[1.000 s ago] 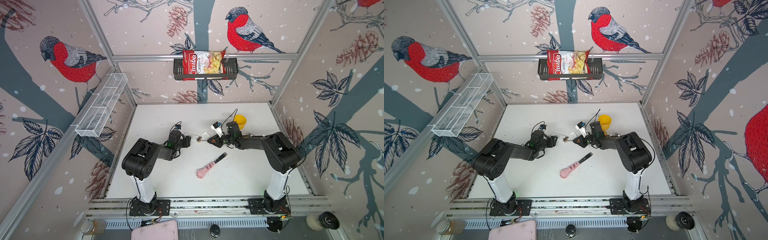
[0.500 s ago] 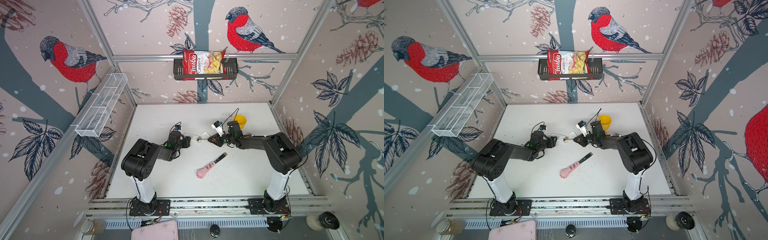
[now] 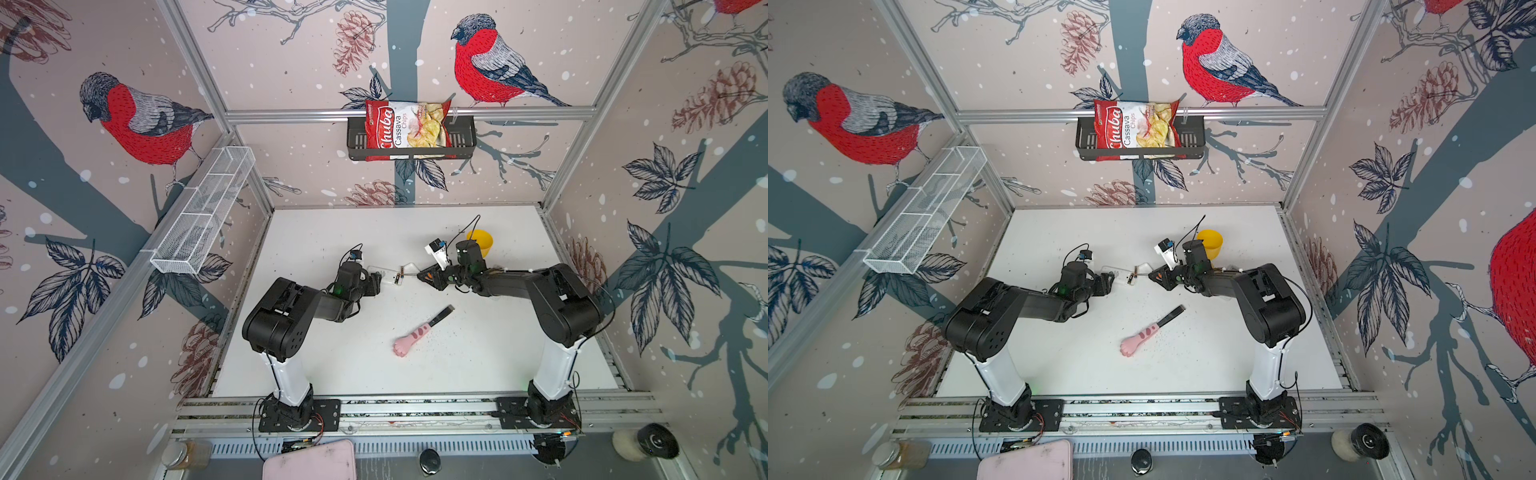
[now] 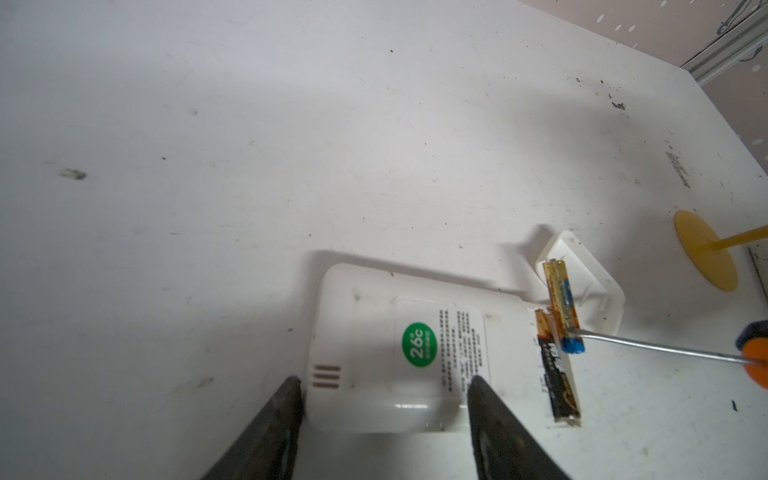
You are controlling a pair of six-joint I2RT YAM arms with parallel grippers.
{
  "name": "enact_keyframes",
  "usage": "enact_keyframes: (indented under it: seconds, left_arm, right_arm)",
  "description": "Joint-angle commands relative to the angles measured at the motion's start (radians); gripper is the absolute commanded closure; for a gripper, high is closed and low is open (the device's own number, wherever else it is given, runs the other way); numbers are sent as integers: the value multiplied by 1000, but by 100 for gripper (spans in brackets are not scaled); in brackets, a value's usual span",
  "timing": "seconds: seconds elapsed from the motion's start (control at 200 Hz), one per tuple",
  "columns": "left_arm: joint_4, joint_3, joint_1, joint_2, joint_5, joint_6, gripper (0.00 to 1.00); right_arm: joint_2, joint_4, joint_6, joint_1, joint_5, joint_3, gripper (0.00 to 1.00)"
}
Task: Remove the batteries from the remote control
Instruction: 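Pry one AA battery up and out with the screwdriver tip, then reposition the screwdriver tip at the remaining battery with the right gripper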
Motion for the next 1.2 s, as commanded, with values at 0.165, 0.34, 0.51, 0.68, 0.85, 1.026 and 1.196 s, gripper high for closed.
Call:
enact_keyframes:
  seconds: [0.165,0.34,0.51,0.68,0.85,1.026,1.196]
  left_arm:
    - [-13,1,2,-8,-12,-3,36]
    - [-22,4,1,-18,-16,2,36]
    - [-29,4,1,-22,-27,10,36]
    - [-31,6,2,-30,-24,11,36]
    - [-36,6,2,-34,-25,11,36]
    - [-38,7,1,-33,-18,11,36]
    - [-30,3,1,-24,-12,7,36]
  right_arm:
    - [1,7,-1,-7,13,22,100]
    - [-4,-24,-16,-9,41,31,100]
    - [-39,-36,-31,2,64,17,100]
    - [-68,-48,-40,10,66,8,100]
    - [-69,-71,-62,40,72,-6,100]
    - [-46,-58,-56,51,74,-21,100]
    - [-28,-40,-47,58,68,-18,100]
